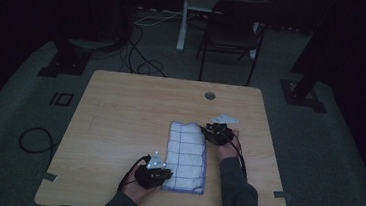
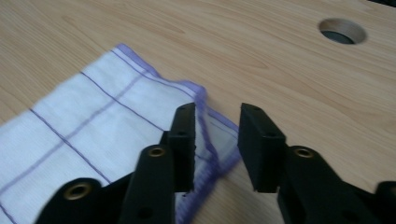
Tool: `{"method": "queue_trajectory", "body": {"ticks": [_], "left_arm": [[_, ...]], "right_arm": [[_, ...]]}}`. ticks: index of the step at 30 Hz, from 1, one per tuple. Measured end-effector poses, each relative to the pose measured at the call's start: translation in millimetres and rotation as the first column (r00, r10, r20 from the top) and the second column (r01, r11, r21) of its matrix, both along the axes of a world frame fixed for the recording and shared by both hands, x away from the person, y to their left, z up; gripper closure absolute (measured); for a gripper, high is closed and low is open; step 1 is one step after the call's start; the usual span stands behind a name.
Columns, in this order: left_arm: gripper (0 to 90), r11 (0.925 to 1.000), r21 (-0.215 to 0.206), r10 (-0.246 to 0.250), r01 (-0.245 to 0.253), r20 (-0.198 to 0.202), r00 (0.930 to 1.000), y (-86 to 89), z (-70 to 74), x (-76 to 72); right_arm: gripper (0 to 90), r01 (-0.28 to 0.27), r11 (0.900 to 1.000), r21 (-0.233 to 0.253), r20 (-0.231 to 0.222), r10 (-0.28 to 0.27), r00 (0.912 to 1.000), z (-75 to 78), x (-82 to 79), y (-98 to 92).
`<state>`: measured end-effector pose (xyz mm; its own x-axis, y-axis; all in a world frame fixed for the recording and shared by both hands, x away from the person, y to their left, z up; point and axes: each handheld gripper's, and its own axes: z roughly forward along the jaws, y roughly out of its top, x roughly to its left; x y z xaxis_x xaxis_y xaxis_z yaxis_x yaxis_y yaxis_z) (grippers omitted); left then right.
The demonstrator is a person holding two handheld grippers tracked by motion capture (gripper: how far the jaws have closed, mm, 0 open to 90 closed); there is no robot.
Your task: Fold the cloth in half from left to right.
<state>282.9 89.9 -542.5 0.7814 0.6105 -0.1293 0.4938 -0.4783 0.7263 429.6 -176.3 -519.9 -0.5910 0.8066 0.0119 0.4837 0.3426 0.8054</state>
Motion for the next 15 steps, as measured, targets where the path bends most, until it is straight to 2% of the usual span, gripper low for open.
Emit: {"method": "queue_trajectory", "body": {"ticks": [3, 5, 6, 8, 10, 15], "left_arm": [[82.3, 1.0000, -0.003, 0.002, -0.002, 0.000, 1.0000, 0.1, -0.2, -0.1], [82.3, 1.0000, -0.006, 0.003, -0.003, 0.000, 1.0000, 0.1, -0.4, -0.2], [82.3, 1.0000, -0.007, 0.005, -0.005, -0.001, 1.0000, 0.1, -0.3, -0.3], [82.2, 0.9999, -0.011, 0.013, -0.013, -0.009, 0.9999, 0.0, 0.0, 0.1], [81.6, 0.9999, -0.005, 0.013, -0.013, -0.004, 0.9999, -0.3, 0.8, -0.6], [78.9, 0.9995, -0.017, 0.026, -0.026, 0.012, 0.9996, 3.0, 5.3, 0.8]], "right_arm": [[61.7, -0.005, 1.000, 0.001, -0.007, 0.005, 1.0000, 0.5, 5.8, 6.8], [71.9, 0.016, 1.000, -0.019, -0.014, -0.016, 0.9998, -0.6, 11.0, 10.8], [80.8, 0.038, 0.998, -0.040, -0.018, -0.039, 0.9991, -1.5, 14.2, 11.6], [86.6, 0.075, 0.995, -0.065, -0.023, -0.077, 0.9968, -2.7, 18.7, 11.1], [87.1, 0.109, 0.990, -0.084, -0.027, -0.112, 0.9934, -3.9, 21.9, 9.0], [85.0, 0.128, 0.988, -0.092, -0.037, -0.132, 0.9906, -5.4, 24.6, 3.2]]}}
